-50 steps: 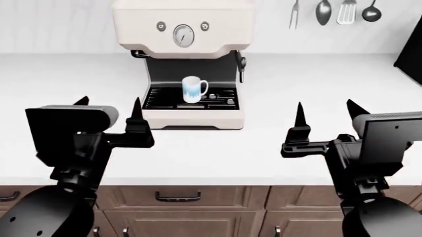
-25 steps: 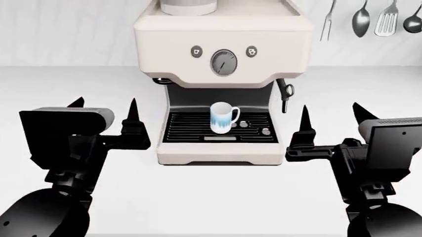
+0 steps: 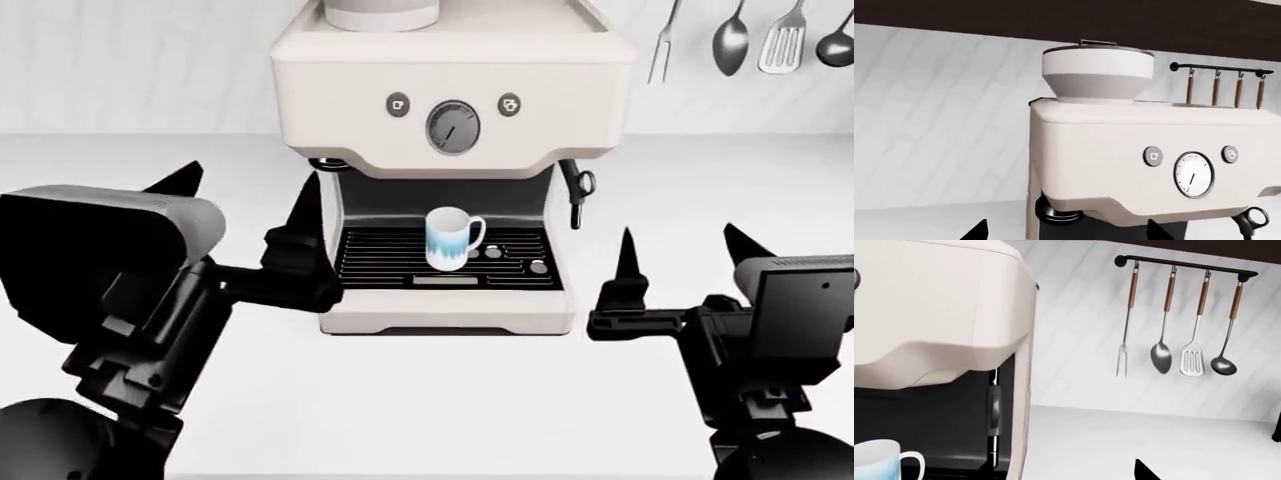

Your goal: Press the button on the coffee machine to serve coffee.

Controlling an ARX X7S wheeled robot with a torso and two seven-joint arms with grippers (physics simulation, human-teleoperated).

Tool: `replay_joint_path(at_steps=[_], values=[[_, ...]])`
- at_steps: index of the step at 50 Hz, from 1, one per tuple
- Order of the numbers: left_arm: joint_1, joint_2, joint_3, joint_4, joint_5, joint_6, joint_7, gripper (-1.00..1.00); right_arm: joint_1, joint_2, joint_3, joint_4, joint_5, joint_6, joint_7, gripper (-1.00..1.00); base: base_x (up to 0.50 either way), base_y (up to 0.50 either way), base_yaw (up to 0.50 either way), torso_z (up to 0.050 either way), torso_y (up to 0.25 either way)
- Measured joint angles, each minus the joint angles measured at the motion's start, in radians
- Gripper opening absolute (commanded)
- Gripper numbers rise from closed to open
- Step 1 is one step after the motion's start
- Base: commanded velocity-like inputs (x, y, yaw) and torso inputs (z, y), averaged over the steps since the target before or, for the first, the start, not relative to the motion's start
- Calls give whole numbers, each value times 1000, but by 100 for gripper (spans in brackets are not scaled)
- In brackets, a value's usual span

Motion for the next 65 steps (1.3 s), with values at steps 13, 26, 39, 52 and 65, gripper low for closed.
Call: replay_joint_path(at_steps=[13,26,39,52,65], values=[[-190,17,86,-13,-390,-72,-354,100,-18,-5,-5,16,-3,-29,-2,100,0,0,0,0,0],[-303,84,206,-87,-492,-69,-530,100,-37,-14,-2,20,-1,-55,1,100,0,0,0,0,0],[-363,143,310,-145,-447,-75,-611,-100,-57,-21,-5,35,-5,-86,1,100,0,0,0,0,0],[-405,179,397,-175,-287,-53,-594,-100,-64,-17,-1,39,2,-89,3,100,0,0,0,0,0],[-413,186,470,-205,-141,-6,-550,-100,-53,-8,-4,39,14,-72,5,100,0,0,0,0,0]])
